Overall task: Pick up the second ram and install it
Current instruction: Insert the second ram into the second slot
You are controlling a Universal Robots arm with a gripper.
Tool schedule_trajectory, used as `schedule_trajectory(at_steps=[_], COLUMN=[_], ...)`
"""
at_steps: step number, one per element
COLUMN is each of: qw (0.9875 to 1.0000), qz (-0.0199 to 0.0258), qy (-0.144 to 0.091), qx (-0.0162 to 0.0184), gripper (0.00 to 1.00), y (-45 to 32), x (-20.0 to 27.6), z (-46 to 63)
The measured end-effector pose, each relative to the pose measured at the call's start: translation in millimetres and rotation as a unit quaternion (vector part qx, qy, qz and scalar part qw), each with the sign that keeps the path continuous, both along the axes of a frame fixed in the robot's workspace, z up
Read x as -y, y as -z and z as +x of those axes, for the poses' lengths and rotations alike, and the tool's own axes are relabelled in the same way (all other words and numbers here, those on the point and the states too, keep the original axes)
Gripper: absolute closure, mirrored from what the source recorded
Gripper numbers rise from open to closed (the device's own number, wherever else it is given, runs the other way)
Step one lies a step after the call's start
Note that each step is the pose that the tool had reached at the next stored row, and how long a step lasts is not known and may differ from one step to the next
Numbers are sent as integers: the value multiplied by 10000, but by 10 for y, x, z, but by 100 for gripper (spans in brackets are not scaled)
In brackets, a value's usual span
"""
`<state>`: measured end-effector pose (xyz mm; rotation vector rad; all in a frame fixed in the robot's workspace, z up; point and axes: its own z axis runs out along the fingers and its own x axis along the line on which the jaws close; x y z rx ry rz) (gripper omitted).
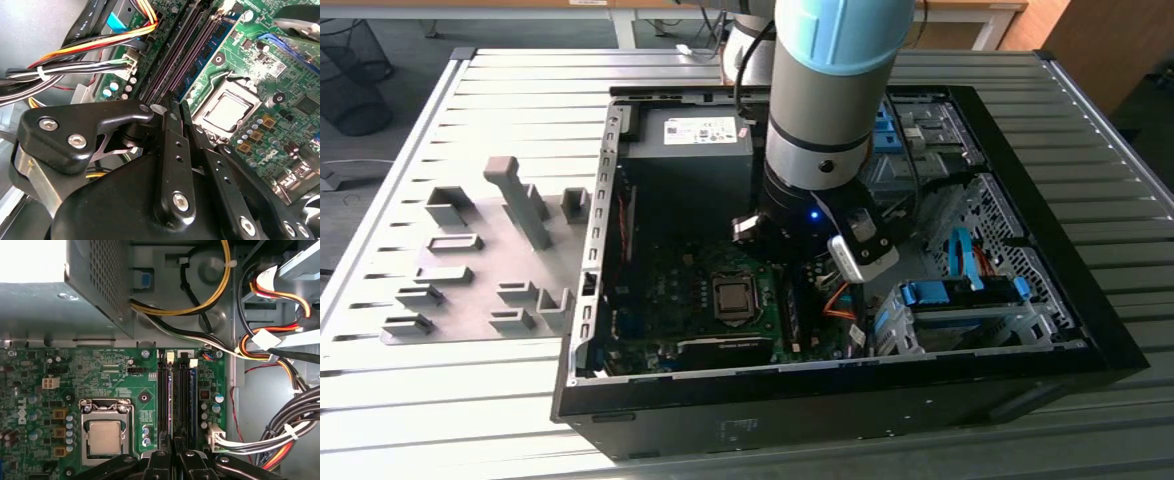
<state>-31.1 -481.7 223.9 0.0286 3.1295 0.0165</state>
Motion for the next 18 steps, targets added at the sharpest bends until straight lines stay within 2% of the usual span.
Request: schedule_trajectory(at_steps=[18], qw=[10000], qz=[5], qy=[-36], qx=[0], gripper=[86], y=[11], x=[-8], z=[5])
